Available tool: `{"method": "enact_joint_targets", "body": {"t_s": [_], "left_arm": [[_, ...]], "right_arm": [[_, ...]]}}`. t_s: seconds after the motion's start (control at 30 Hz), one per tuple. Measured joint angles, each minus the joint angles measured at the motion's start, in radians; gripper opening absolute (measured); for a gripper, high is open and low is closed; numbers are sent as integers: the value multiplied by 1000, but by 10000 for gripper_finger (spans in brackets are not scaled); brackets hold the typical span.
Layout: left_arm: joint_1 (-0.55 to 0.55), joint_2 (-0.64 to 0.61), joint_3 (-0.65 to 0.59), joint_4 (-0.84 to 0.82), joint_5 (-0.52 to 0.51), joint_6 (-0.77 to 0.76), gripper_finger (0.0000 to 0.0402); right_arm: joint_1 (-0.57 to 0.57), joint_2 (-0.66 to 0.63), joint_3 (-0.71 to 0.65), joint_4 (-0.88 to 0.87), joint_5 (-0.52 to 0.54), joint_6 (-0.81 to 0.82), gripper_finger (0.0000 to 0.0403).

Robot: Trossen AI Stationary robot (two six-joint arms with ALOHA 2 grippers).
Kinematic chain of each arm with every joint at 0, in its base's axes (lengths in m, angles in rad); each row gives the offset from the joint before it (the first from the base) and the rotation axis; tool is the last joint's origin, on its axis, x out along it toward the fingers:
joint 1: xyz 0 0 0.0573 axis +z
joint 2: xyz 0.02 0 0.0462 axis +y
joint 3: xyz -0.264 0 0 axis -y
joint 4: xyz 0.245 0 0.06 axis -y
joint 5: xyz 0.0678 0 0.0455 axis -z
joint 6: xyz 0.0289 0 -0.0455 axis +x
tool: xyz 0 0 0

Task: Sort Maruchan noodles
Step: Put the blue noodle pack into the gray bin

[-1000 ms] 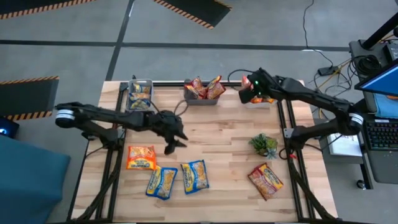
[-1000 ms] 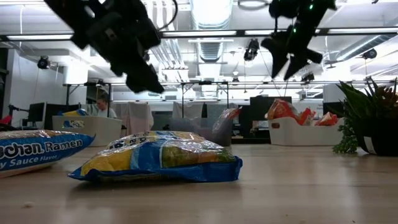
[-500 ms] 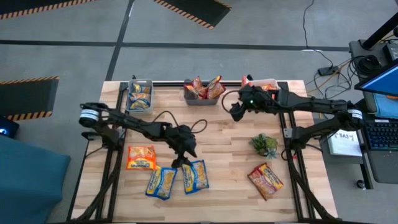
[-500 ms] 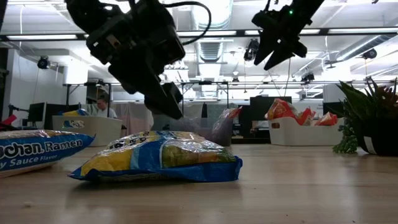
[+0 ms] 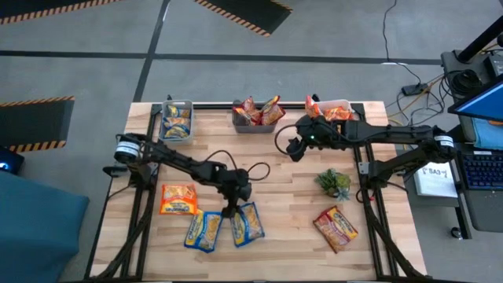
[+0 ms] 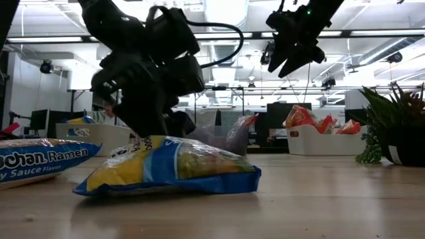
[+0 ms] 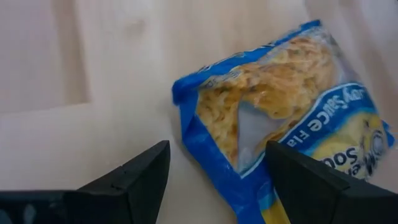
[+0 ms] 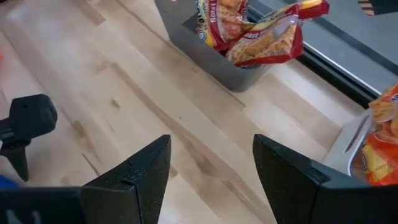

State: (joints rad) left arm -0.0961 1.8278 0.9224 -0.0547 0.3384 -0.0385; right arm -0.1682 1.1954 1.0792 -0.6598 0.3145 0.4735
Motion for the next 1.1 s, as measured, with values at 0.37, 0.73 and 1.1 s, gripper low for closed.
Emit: {"method": "enact_joint_targets", "body": {"t_s": [0.37,0.73,1.1], "left_arm": [[-51,1,0,3,1,-93,248],[-64,45,1,77,-14,-86,118],[-47,-48,-2,-37,-163,3,6]], "right_arm": [[38,-3,0,-1,0,15,215],[55,-3,0,5,0,27,215],[55,-3,-71,139,61,-50,215]]}}
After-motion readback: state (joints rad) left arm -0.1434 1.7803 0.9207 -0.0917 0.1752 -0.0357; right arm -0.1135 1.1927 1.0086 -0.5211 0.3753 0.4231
